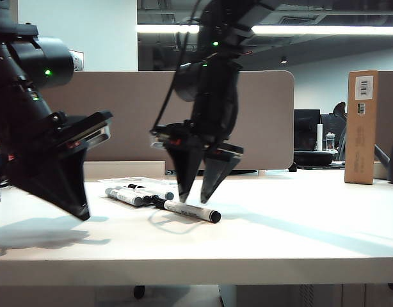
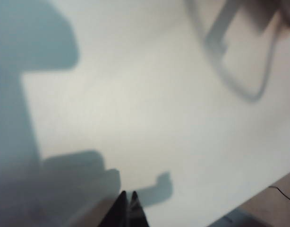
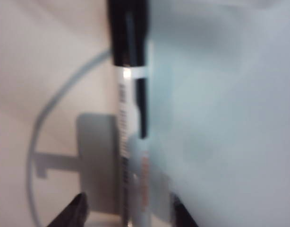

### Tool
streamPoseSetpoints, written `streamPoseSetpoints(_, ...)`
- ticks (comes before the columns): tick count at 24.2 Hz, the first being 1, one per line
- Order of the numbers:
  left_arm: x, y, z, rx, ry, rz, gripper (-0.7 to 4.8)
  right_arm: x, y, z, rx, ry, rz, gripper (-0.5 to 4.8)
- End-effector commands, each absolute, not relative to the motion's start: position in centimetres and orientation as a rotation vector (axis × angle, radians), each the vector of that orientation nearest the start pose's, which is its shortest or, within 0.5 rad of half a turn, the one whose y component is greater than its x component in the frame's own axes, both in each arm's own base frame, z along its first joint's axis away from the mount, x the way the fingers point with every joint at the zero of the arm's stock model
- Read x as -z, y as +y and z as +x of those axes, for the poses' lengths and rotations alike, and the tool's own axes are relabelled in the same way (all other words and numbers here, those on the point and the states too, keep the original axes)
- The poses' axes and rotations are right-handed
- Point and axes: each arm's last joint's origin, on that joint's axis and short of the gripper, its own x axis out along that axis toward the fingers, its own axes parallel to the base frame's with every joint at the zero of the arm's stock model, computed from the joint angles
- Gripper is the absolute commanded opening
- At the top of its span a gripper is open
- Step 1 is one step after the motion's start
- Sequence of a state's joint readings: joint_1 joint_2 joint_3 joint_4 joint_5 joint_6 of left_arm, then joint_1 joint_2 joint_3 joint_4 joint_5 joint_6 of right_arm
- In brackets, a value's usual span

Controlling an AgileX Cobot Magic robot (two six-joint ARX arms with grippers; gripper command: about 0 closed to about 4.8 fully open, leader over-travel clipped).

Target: Pick up the markers scattered on the table and put them into the packaging box, making sure the markers fit the shape of the box's grooves.

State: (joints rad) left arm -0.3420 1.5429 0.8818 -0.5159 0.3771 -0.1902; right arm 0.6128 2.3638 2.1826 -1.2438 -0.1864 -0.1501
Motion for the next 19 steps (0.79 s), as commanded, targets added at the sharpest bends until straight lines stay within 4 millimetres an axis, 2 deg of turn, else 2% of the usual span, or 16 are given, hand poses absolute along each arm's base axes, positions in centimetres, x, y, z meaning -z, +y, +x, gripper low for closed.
streamPoseSetpoints(1,-18.3,-10.6,26.6,0.552,1.152,-0.160,-0.03,-20.9,28.6,37.9,-0.777,1.353,-0.452,2.21)
streamPoseSetpoints(6,-19.5,-10.1,26.9,0.403,1.041,-0.072,-0.04,-20.5,29.5,37.5,-0.697,1.303,-0.546,2.21)
streamPoseSetpoints(11,-21.7,-10.1,27.1,0.389,0.861,-0.048,-0.04,-20.0,29.8,37.2,-0.701,1.313,-0.551,2.20)
streamPoseSetpoints(13,-22.6,-10.0,27.1,0.395,0.803,-0.047,-0.04,-19.8,29.8,37.2,-0.700,1.316,-0.552,1.78)
streamPoseSetpoints(16,-23.1,-10.0,27.0,0.399,0.777,-0.050,-0.04,-19.5,29.8,37.2,-0.690,1.326,-0.542,0.81)
streamPoseSetpoints(19,-23.3,-9.9,26.9,0.396,0.765,-0.042,-0.04,-19.5,29.8,37.2,-0.690,1.326,-0.542,0.57)
